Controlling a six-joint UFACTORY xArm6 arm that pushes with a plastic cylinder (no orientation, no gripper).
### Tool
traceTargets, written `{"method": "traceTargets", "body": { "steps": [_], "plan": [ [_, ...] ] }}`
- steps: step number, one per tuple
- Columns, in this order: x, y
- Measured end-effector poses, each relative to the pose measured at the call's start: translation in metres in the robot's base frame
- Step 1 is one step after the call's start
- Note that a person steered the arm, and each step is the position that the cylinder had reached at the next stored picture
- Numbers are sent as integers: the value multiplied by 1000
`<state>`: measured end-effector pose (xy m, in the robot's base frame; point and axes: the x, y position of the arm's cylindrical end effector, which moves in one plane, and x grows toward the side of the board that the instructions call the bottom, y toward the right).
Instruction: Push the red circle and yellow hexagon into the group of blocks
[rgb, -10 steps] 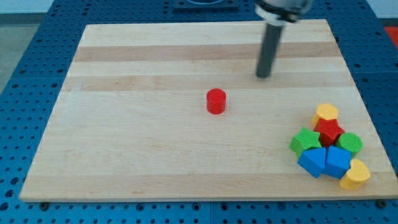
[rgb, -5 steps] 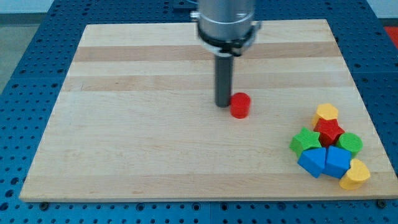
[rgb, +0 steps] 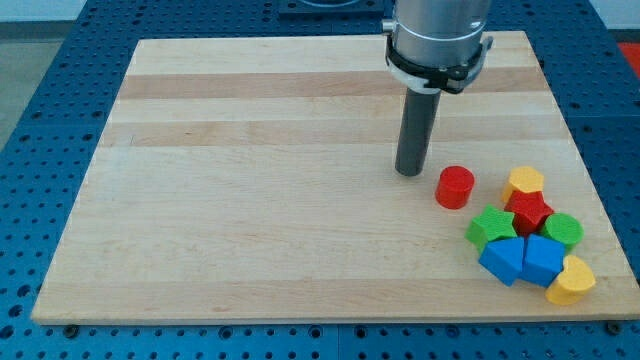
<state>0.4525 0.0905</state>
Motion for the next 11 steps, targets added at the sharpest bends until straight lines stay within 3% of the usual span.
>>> {"method": "traceTargets", "body": {
  "steps": [4,5,7,8,11],
  "plan": [
    [42,70],
    [41,66],
    [-28,56],
    [-36,94],
    [-3,138]
  ]
}}
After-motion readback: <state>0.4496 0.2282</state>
